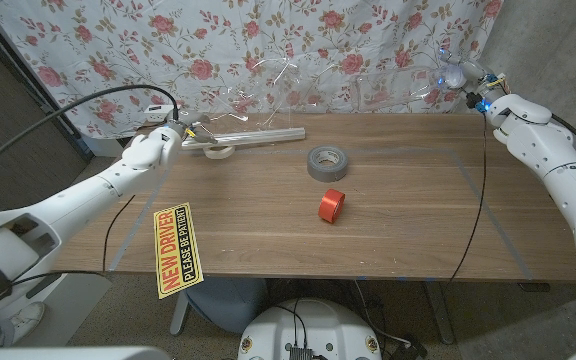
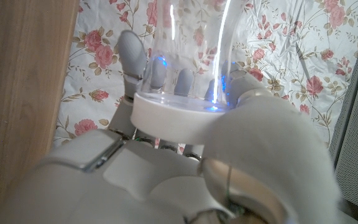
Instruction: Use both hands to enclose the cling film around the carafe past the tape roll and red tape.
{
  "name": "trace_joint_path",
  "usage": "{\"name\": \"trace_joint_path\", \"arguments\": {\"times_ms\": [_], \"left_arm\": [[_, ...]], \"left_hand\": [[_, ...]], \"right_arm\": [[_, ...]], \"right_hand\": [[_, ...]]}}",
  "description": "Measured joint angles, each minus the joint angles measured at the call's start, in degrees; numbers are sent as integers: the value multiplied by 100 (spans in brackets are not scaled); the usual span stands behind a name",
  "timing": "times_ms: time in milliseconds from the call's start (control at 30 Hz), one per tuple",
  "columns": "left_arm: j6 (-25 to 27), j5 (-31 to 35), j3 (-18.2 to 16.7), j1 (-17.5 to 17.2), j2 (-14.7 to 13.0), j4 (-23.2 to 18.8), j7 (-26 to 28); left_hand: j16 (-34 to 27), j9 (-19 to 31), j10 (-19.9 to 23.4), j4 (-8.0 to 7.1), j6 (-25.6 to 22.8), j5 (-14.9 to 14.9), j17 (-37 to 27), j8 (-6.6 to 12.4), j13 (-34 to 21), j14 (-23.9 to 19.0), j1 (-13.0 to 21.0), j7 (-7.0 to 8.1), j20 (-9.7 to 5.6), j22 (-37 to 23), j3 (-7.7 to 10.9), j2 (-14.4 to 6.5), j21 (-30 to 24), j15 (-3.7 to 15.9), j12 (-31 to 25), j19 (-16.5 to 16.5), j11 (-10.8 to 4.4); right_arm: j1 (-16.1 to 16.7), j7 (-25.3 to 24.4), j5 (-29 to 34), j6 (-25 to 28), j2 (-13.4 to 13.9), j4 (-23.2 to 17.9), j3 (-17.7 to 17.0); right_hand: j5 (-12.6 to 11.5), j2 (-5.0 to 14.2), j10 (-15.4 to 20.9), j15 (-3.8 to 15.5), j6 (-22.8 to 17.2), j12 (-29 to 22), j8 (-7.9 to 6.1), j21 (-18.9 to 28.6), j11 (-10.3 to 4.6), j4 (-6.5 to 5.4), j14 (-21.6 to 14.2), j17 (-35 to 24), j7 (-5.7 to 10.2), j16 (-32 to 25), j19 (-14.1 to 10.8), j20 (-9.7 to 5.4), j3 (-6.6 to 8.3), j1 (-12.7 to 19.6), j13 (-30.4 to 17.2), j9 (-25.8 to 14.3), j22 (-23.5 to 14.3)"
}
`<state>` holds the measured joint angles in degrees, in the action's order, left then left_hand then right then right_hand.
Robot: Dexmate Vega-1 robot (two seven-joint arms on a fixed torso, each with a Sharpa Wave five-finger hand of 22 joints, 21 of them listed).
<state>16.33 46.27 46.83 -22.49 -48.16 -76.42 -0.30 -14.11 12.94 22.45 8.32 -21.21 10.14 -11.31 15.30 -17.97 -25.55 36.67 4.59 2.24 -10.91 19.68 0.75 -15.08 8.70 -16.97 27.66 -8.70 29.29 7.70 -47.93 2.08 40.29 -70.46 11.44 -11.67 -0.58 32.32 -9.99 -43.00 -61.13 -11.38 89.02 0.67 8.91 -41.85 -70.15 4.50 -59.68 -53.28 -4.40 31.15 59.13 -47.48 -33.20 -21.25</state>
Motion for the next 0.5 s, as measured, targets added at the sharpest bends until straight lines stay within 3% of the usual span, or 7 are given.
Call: {"name": "trace_joint_path", "arguments": {"times_ms": [133, 500], "left_arm": [[-55, 28, 60, 65, 42, 95, -10], [-189, 26, 227, 237, 189, 390, -42]], "left_hand": [[-53, 0, 32, -19, -8, 0, -30, 0, -27, -71, 0, -8, -122, -6, -19, 0, -45, 52, 0, 122, -13], [-75, -1, 60, -27, -84, 0, -57, 0, -26, -79, 0, 6, -122, -16, -58, 0, -45, 60, 0, 122, -1]], "right_arm": [[7, -9, 0, 3, 0, -3, 0], [67, -46, -7, 12, 2, -37, -17]], "right_hand": [[0, 0, 0, 0, 0, -31, 0, 0, 0, 0, 0, -1, 0, -1, 0, 0, 0, 0, 0, 0, 0], [0, 1, 1, 0, -1, -34, 0, 0, 1, 0, 0, -2, 1, -7, 0, 0, -1, -1, 30, 0, -1]]}}
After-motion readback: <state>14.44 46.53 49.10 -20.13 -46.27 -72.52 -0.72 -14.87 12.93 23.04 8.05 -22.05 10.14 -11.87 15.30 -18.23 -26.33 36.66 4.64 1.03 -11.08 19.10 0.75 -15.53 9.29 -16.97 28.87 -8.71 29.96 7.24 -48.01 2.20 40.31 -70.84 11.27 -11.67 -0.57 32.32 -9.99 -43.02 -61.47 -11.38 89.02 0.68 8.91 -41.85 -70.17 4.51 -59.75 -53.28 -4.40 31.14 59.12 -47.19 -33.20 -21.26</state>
